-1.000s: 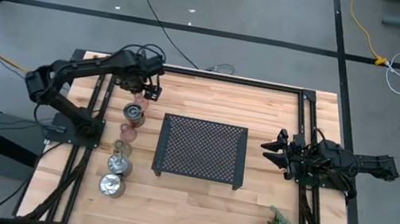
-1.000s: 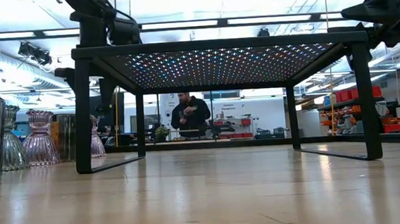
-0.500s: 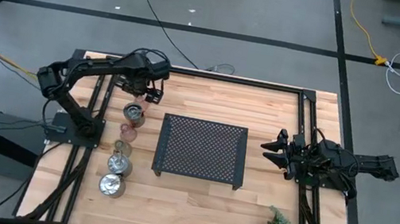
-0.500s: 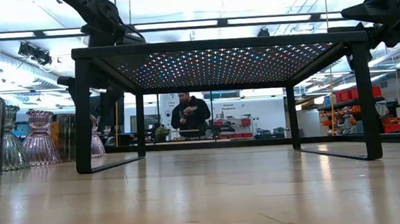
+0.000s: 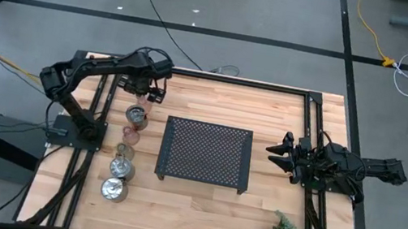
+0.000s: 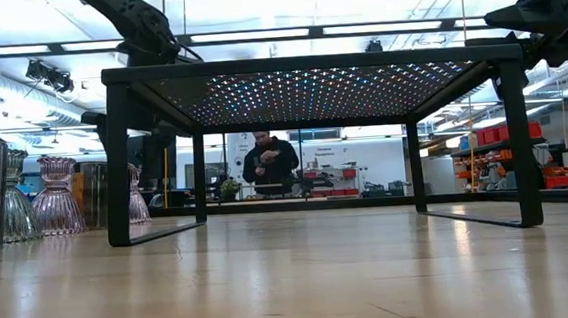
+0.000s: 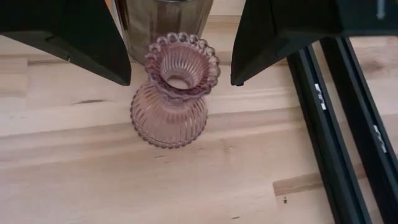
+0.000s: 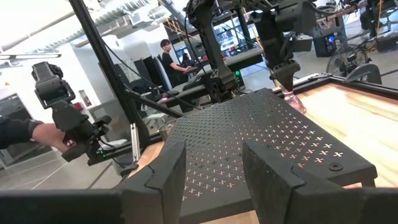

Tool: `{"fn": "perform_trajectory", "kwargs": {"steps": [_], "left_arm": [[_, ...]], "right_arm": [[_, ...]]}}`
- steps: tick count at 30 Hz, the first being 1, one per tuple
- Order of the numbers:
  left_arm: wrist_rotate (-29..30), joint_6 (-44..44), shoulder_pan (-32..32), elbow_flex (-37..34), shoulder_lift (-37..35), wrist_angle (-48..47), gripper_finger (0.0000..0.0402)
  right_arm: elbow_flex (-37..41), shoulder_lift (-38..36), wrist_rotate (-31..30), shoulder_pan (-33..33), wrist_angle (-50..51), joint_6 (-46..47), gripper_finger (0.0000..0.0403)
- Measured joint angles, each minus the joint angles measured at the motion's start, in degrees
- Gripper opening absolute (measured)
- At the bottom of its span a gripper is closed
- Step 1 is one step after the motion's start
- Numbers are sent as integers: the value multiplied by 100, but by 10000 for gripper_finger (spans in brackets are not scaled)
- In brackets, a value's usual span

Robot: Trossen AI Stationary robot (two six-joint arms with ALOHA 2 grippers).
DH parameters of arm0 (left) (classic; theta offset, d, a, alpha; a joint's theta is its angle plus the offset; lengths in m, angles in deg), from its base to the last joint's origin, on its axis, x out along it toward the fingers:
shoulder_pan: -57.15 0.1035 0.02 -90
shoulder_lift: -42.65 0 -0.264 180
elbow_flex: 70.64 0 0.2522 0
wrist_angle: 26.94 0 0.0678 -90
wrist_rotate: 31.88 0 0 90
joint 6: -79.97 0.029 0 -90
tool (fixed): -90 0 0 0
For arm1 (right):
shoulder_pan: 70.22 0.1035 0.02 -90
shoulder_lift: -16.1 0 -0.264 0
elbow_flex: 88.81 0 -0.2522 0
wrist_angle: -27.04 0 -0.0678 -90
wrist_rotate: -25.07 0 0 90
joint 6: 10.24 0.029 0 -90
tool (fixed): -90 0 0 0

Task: Pick & Place candle stick holders
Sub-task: Put the pink candle holder on the shelf

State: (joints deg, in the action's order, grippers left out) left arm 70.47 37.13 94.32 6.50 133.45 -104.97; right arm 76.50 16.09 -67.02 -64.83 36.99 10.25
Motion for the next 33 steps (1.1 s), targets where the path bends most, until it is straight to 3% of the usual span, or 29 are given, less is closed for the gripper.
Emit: {"fn": "perform_trajectory", "kwargs": {"steps": [33], "left_arm": [[-5, 3, 54, -2, 0, 122, 252]], "right_arm": [[-1, 0, -1, 2, 0, -1, 158]]}}
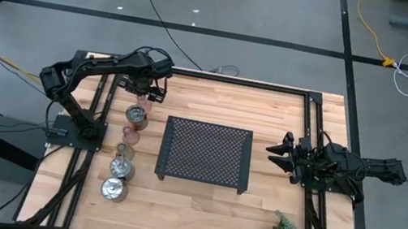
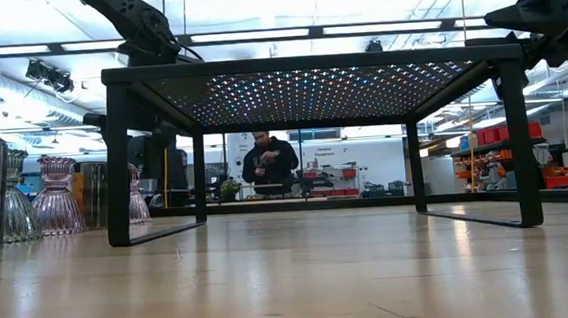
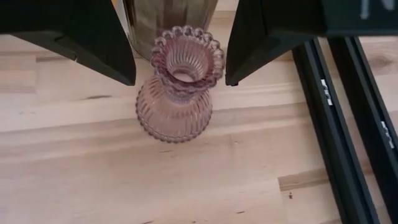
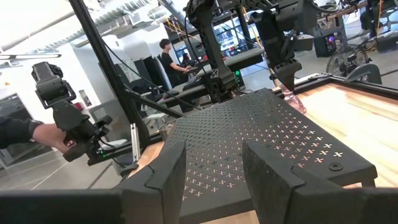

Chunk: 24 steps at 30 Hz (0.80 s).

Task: Pick & Place candle stick holders
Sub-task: Put the pink candle holder on the shelf

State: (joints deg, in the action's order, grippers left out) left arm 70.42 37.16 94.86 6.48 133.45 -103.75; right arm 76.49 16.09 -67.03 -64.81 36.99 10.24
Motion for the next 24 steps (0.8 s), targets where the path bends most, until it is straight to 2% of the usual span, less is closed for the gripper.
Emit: {"fn": "perform_trajectory", "kwargs": {"steps": [13, 24], "left_arm": [[-8, -19, -3, 0, 2, -12, 252], [-102, 48, -3, -4, 591, -136, 252]], "right_arm": [[1, 0, -1, -1, 0, 1, 158], [1, 0, 1, 0, 0, 1, 158]]}}
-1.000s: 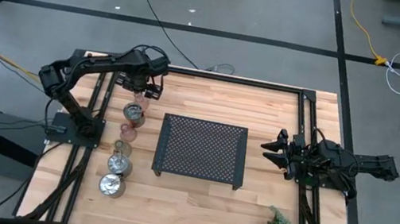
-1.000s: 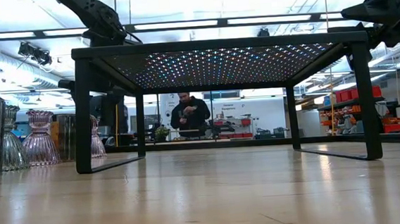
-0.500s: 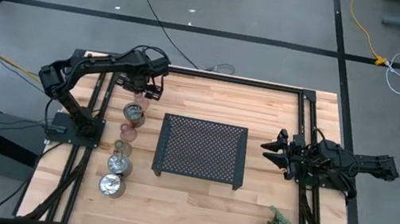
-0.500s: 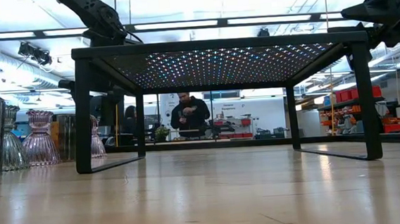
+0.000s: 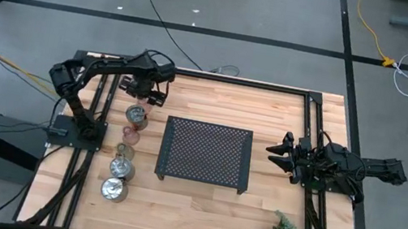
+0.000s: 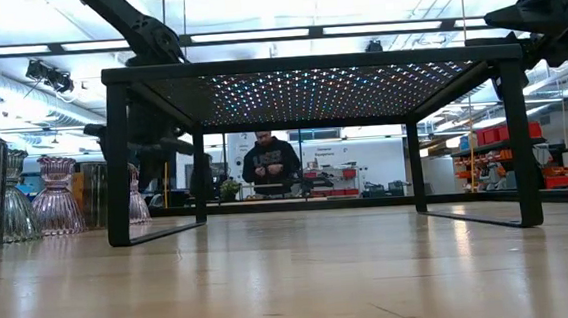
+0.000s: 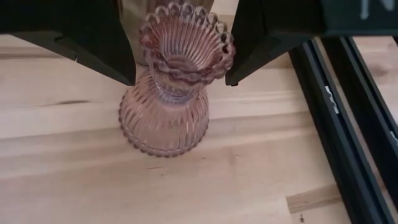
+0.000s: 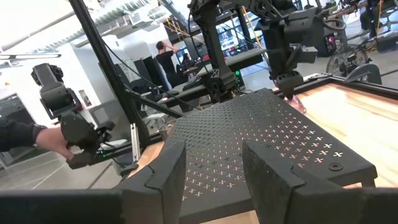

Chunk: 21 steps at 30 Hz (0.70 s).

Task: Pick & Place candle stick holders
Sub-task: Put the pink candle holder on the shelf

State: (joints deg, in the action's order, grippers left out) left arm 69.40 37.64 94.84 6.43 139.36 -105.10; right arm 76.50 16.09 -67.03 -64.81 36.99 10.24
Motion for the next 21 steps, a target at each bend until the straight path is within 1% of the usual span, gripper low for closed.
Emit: {"fn": "perform_trajectory", "kwargs": {"steps": [15, 18, 21], "left_arm": [[-63, 138, 1, 0, 43, 0, 249], [-63, 147, 1, 0, 43, 0, 225], [-81, 163, 2, 19, 27, -3, 179]], "right_arm": [[0, 0, 0, -2, 0, 0, 158], [-2, 0, 0, 0, 0, 0, 158], [0, 0, 0, -1, 0, 0, 158]]}}
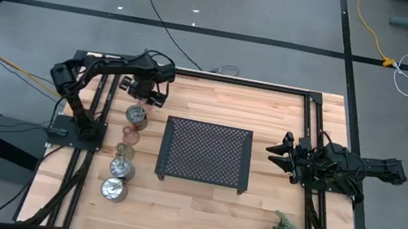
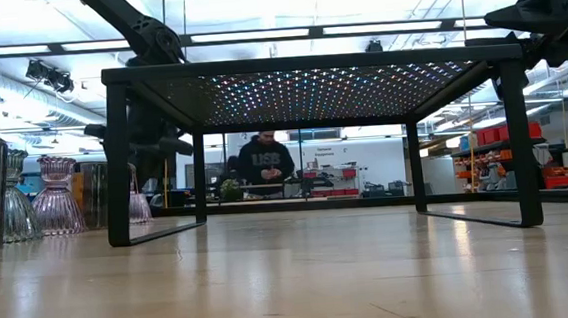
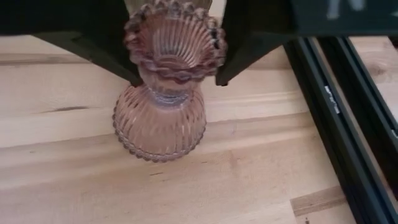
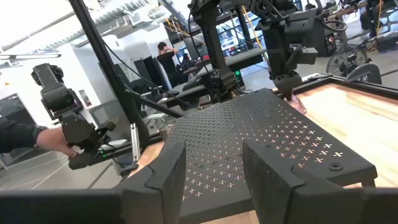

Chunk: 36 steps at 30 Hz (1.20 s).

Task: Pick & Place candle stick holders
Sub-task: Put the pink candle holder on the shelf

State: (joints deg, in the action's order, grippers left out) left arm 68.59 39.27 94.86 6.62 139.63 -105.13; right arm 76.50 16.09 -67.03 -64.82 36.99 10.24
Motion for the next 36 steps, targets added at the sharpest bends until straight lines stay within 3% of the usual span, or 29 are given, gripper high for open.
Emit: {"fn": "perform_trajectory", "kwargs": {"steps": [2, 36], "left_arm": [[-4, 13, -3, 5, -6, 1, 166], [-72, 303, 0, -8, -1, -123, 166]], "right_arm": [[-1, 0, 0, 1, 0, 0, 158], [-1, 0, 0, -2, 0, 1, 158]]}}
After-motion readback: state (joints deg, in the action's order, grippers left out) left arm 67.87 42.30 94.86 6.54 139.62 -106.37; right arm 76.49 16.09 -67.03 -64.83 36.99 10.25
